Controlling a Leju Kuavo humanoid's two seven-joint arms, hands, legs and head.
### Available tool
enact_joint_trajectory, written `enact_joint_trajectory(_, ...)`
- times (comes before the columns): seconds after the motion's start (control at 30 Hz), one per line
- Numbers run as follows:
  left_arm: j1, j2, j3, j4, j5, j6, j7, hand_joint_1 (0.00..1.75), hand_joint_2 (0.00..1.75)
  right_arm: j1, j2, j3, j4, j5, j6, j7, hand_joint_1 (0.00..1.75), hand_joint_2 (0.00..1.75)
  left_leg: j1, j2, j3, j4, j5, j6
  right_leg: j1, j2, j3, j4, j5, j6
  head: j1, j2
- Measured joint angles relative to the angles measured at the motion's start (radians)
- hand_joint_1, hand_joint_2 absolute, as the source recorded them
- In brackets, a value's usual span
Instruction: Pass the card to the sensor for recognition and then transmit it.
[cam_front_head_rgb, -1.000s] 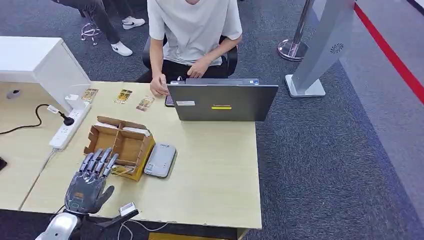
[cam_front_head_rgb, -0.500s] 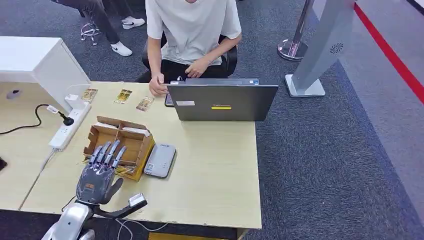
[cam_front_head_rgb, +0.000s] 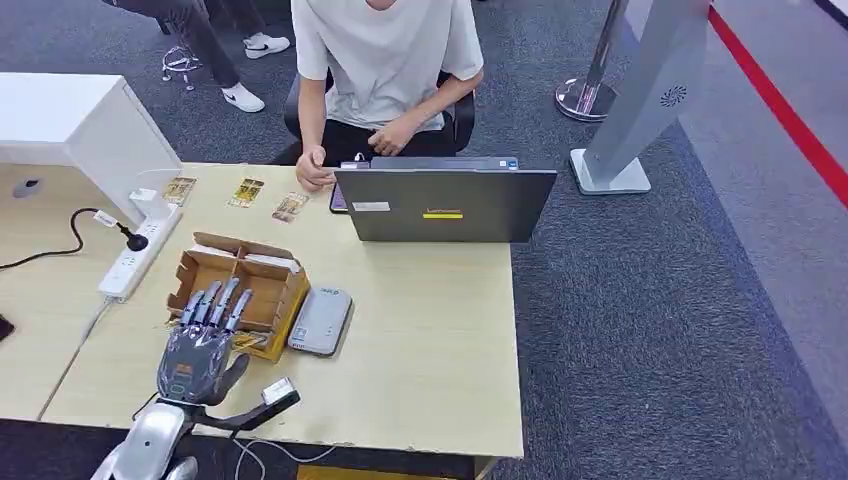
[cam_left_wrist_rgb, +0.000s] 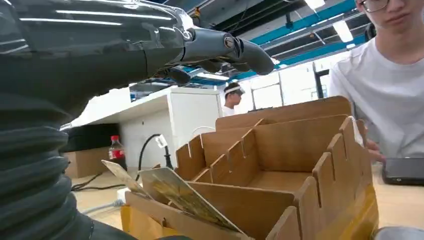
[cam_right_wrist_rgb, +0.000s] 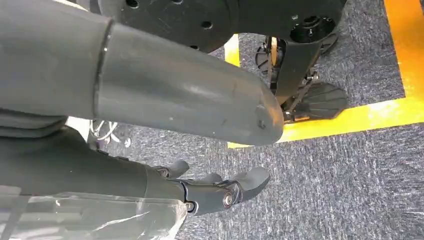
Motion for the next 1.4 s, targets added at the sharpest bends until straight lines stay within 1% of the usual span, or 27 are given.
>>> enact_joint_trajectory(0.17,0.000,-0.007,0.000,0.000,0.000,-0.002,0.011,0.00,1.75,0.000,0.000,0.000,0.000,0.000,0.000,-0.002,0.00,0.00,0.000,0.000,0.000,0.000,0.000,0.000,0.000,0.000,0.000,0.000,0.000,0.000,0.000,0.000)
enact_joint_trajectory(0.6,-0.003,-0.027,0.015,0.000,0.001,-0.011,0.016,0.00,1.75,0.000,0.000,0.000,0.000,0.010,0.001,-0.002,0.00,0.00,0.000,0.000,0.000,0.000,0.000,0.000,0.000,0.000,0.000,0.000,0.000,0.000,0.000,0.000)
enact_joint_trajectory(0.77,-0.005,-0.040,0.041,0.000,0.000,-0.011,0.042,0.00,1.75,0.000,0.000,0.000,0.000,0.013,0.000,0.000,0.00,0.00,0.000,0.000,0.000,0.000,0.000,0.000,0.000,0.000,0.000,0.000,0.000,0.000,0.000,0.000)
enact_joint_trajectory(1.03,-0.005,-0.051,0.081,0.000,0.001,-0.020,0.045,0.00,1.75,-0.001,0.000,0.000,0.000,0.018,-0.001,0.000,0.00,0.00,0.000,0.000,0.000,0.000,0.000,0.000,0.000,0.000,0.000,0.000,0.000,0.000,0.000,0.000)
enact_joint_trajectory(1.23,-0.005,-0.060,0.084,0.000,-0.003,-0.032,0.042,0.00,1.75,-0.001,0.000,0.000,0.000,0.020,-0.001,0.001,0.00,0.00,0.000,0.000,0.000,0.000,0.000,0.000,0.000,0.000,0.000,0.000,0.000,0.000,0.000,0.000)
enact_joint_trajectory(1.27,-0.005,-0.060,0.084,0.000,-0.003,-0.032,0.041,1.75,1.75,-0.001,0.000,0.000,0.000,0.021,-0.001,0.001,0.00,0.00,0.000,0.000,0.000,0.000,0.000,0.000,0.000,0.000,0.000,0.000,0.000,0.000,0.000,0.000)
enact_joint_trajectory(1.4,-0.005,-0.064,0.084,0.000,0.004,-0.057,0.028,1.75,1.75,-0.001,0.000,0.000,0.000,0.021,-0.001,0.001,0.00,0.00,0.000,0.000,0.000,0.000,0.000,0.000,0.000,0.000,0.000,0.000,0.000,0.000,0.000,0.000)
